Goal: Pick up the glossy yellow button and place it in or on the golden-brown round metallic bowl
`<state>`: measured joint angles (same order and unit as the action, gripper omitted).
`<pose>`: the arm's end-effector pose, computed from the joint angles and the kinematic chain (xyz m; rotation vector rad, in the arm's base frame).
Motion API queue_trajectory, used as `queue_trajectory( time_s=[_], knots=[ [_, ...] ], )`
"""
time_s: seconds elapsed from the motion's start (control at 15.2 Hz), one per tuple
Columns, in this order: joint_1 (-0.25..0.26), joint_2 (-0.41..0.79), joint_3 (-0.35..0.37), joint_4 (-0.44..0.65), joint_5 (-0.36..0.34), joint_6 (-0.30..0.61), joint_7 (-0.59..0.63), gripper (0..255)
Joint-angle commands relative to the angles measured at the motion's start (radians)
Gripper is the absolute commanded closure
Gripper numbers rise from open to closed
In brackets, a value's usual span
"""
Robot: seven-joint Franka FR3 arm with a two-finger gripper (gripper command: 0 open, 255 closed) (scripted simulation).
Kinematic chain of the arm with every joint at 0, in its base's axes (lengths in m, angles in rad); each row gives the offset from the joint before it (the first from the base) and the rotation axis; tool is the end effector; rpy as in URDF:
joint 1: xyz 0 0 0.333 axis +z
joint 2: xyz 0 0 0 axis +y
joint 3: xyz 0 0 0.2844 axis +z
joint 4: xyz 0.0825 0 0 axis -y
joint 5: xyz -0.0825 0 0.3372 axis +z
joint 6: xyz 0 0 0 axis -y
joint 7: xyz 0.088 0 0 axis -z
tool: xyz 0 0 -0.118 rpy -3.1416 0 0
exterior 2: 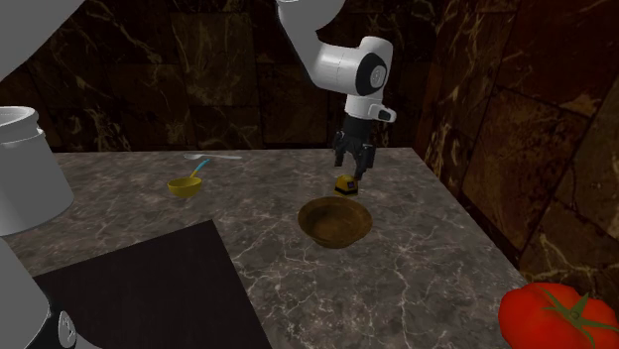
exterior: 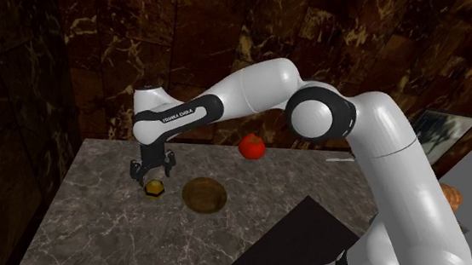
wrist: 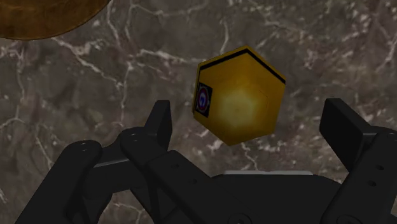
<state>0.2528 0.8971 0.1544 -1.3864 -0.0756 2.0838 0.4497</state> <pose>0.6020 0.2370 0.1594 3.1047 -0.0698 -0.3090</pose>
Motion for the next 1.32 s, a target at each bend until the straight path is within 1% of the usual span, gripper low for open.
queue_trajectory(
  time_s=[0.0, 0.33, 0.86, 0.92, 1.25],
  knots=[
    [0.003, 0.022, -0.002, 0.012, -0.002, 0.011, 0.001, 0],
    [0.006, 0.060, -0.006, -0.002, -0.006, 0.062, 0.003, 0],
    [0.006, 0.060, -0.006, -0.002, -0.006, 0.062, 0.003, 0],
    [0.006, 0.060, -0.006, -0.002, -0.006, 0.062, 0.003, 255],
    [0.006, 0.060, -0.006, -0.002, -0.006, 0.062, 0.003, 255]
  ],
)
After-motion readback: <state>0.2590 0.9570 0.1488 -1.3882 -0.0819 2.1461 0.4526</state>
